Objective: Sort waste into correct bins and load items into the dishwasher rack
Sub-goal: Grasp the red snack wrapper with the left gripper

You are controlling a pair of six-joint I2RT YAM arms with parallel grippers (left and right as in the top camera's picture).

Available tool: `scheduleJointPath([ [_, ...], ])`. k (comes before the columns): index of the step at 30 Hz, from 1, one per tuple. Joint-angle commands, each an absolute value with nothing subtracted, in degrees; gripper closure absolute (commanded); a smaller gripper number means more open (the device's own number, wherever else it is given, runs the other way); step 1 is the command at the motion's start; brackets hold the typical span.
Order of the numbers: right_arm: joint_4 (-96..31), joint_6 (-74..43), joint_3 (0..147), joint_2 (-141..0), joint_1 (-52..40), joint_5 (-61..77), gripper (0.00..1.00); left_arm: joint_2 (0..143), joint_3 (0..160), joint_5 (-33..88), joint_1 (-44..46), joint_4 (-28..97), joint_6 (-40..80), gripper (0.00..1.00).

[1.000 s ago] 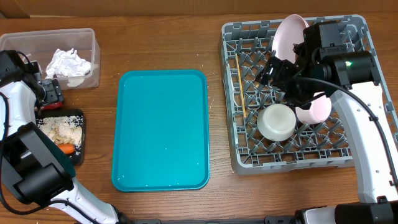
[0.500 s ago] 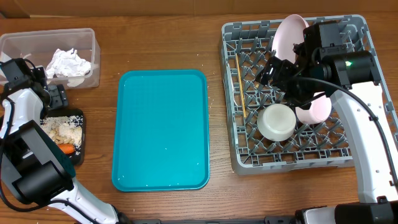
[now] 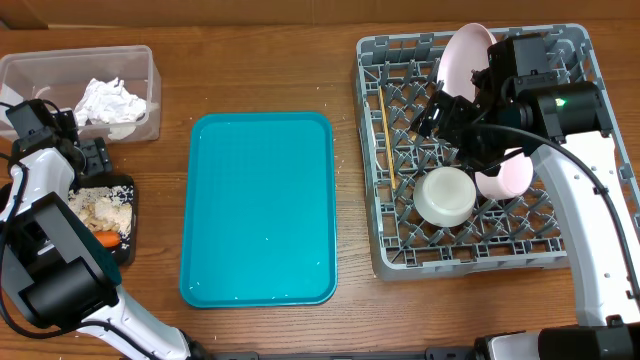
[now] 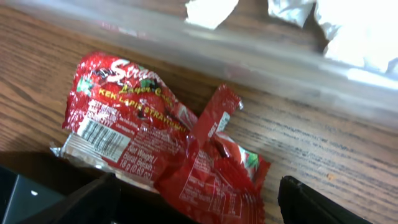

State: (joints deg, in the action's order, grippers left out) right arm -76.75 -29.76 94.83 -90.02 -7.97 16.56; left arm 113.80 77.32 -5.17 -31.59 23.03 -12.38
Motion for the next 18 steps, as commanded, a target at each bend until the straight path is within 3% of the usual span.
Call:
scheduleJointPath([
  [1,-76.6,-29.6,95.9,-89.5,-8.1,16.8,0.0,113.2,77.0,-3.9,-31.5,22.1,-11.5,0.16],
  [18,-76.6,-29.6,95.9,-89.5,-8.1,16.8,0.0,115.5,77.0,-3.1,-31.5,20.4,-10.0,0.16],
])
